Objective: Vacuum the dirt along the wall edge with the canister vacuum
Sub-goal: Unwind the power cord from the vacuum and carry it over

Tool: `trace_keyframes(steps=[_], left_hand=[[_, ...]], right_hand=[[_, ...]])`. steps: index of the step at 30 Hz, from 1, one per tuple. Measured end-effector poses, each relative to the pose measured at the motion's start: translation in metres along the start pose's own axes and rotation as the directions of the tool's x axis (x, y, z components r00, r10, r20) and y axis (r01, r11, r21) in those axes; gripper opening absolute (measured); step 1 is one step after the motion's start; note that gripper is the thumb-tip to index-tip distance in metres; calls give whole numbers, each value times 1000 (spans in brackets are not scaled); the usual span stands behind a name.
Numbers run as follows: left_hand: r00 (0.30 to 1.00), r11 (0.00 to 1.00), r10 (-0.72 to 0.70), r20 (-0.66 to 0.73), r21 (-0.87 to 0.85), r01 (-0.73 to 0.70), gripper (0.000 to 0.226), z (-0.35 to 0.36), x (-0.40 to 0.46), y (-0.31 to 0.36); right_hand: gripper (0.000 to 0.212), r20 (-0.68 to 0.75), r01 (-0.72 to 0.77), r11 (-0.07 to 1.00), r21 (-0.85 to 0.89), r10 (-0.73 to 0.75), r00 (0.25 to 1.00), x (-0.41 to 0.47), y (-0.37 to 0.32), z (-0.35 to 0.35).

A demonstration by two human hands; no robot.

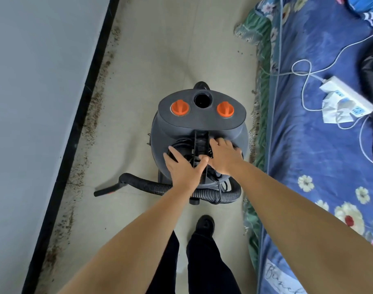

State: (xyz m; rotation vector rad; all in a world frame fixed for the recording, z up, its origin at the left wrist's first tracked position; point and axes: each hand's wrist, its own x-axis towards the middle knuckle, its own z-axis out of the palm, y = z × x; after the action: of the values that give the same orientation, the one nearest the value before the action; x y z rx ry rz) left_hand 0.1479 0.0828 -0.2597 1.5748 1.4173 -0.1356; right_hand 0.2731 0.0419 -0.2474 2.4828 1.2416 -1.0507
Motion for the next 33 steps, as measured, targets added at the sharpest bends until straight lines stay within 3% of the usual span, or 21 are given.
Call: trace_keyframes(steps=[5, 9, 17, 20, 23, 27, 31, 33], left_hand=[[985, 970, 129, 113, 191, -149, 130, -14, 30, -3], [979, 932, 201, 4, 307, -193, 136, -1, 41, 15], [958, 948, 283, -51, 168, -271, 116, 4, 85, 62], [953, 948, 301, -40, 124, -294, 112, 2, 100, 75], [950, 948, 311, -36, 87, -307, 103, -3, 111, 87], [920, 920, 392, 22, 8, -392, 65, -13, 125, 98], [900, 906, 423, 106, -68, -418, 53, -15, 132, 98], [906, 915, 402, 133, -91, -393, 54, -12, 134, 96]], right_hand=[[68, -42, -14, 998, 62, 17, 999, 15, 4, -11], [69, -57, -49, 993, 105, 55, 997, 34, 9, -23], [73, 12, 34, 969, 244, -38, 999, 78, 43, -59], [70, -50, 83, 963, 256, -73, 996, 87, 59, -68], [71, -129, 35, 970, 239, -4, 992, 94, 59, -71], [64, -146, -114, 975, 190, 143, 979, 99, 51, -67], [52, -60, -218, 921, 323, 249, 967, 98, 63, -67], [36, -63, -236, 869, 435, 291, 955, 91, 77, -64]])
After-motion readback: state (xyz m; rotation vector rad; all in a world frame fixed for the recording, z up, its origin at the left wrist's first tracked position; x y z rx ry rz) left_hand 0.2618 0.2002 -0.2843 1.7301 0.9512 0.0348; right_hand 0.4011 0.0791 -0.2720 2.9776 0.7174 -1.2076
